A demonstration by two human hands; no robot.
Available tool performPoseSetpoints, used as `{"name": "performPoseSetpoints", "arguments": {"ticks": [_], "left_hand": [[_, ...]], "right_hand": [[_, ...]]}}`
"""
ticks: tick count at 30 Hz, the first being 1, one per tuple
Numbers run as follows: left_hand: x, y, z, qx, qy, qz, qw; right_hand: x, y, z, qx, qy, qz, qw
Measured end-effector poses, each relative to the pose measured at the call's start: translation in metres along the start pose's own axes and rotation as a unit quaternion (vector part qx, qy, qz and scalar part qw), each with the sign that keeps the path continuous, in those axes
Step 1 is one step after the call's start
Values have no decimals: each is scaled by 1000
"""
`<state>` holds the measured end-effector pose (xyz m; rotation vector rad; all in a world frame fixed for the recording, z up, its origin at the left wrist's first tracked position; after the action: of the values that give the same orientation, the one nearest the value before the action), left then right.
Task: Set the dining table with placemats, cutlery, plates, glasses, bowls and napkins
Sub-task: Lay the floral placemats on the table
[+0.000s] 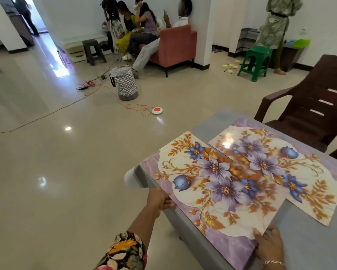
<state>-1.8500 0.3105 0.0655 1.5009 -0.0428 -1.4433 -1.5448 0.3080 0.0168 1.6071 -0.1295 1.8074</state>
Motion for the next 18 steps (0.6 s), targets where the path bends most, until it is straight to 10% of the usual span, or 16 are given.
{"name": "performPoseSetpoints", "arguments": {"ticks": [18], "left_hand": [[1, -30, 11, 28, -378, -182, 907]], "right_hand": [[16, 44, -1, -121, 342, 105, 926]]}}
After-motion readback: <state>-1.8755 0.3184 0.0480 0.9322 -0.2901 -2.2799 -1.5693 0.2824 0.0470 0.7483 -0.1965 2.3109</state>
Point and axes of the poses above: each hand's wrist, its own y-axis away from the middle knuckle, its own z-axis out of the back of the hand, x = y × z, the point moved 2 cm from there along -y, towards the middle knuckle, and after that the axes turned 12 degrees about -x, right-handed, at the moved point
